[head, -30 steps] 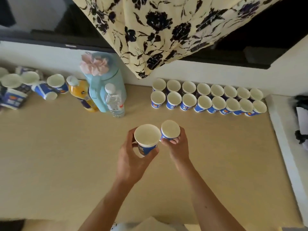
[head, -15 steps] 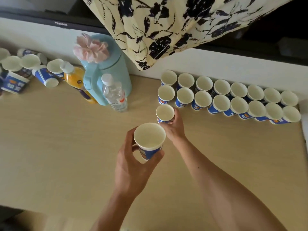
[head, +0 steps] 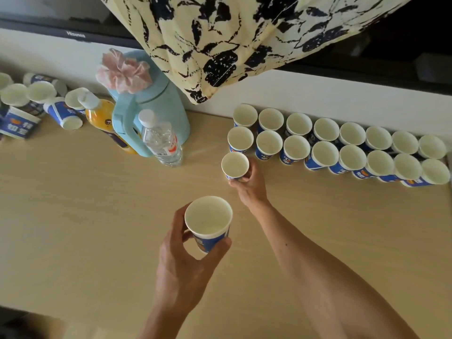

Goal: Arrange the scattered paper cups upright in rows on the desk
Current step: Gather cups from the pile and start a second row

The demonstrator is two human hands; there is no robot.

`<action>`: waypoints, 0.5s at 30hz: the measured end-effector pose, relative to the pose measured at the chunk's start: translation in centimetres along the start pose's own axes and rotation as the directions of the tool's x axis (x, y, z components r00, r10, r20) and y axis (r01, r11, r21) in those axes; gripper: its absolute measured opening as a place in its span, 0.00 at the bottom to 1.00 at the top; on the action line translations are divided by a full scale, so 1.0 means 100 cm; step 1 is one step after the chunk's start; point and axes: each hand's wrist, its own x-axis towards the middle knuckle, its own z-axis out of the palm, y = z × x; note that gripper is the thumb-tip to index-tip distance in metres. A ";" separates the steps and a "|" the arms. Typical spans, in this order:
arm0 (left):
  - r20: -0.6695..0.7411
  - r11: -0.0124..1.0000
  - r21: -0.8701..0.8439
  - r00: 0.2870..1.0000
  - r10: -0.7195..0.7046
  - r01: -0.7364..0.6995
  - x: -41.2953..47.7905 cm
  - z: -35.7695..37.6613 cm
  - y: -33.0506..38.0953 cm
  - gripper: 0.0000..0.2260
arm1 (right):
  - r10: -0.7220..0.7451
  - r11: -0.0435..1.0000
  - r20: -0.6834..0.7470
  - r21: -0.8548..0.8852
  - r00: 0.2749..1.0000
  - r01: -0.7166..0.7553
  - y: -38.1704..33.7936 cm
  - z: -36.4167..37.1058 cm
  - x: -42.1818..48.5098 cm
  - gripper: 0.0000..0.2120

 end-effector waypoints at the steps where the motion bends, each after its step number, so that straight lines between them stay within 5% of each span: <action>1: 0.006 1.000 -0.002 1.000 -0.001 0.001 -0.001 0.000 0.000 0.29 | 0.001 1.000 -0.002 -0.002 1.000 -0.001 0.000 0.000 0.001 0.31; 15: -0.018 0.999 0.027 1.000 -0.023 0.024 -0.002 0.002 -0.001 0.30 | 0.063 0.996 -0.116 -0.052 0.991 -0.069 0.000 -0.010 -0.017 0.36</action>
